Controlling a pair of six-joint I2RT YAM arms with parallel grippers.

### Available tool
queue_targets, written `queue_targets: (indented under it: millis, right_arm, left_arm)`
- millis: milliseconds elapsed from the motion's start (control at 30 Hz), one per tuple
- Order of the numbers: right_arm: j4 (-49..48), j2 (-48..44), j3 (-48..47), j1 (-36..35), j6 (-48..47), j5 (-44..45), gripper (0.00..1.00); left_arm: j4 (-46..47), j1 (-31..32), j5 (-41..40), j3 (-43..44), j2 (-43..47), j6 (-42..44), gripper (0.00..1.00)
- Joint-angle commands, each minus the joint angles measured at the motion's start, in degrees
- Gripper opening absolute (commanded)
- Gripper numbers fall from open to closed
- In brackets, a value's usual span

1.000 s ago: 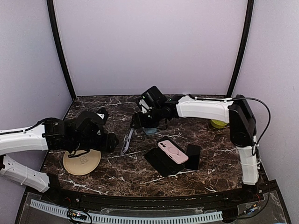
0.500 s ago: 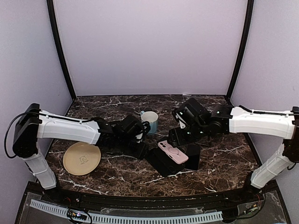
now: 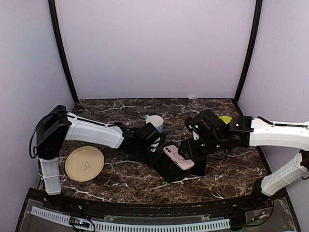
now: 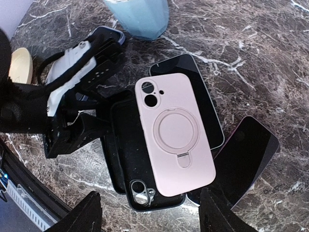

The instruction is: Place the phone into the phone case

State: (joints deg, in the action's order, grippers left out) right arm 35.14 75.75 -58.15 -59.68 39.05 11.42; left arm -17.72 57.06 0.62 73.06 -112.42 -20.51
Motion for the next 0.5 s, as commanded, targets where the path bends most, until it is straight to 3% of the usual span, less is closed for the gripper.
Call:
queue_targets:
  millis: [0,167,300,467]
  right_arm:
    - [-1.3,0.8,-0.5,-4.4,0.0,2.0,0.69]
    - [-4.5,3.9,-1.4,-9.3,1.6,3.4,0.66]
    - [-5.6,7.3,-3.4,-12.3,1.5,3.1,0.63]
    - [-7.0,8.8,-3.4,-12.8,1.2,1.9,0.61]
  left_arm:
    - [-3.6,-0.6,-2.8,0.1,0.3,0.9,0.50]
    - [-4.3,-2.8,-4.7,-1.7,0.1,1.0,0.58]
    - [-4.7,-2.9,-3.1,-0.6,0.9,3.8,0.59]
    - [-1.1,-2.5,1.3,-1.2,8.1,10.8,0.58]
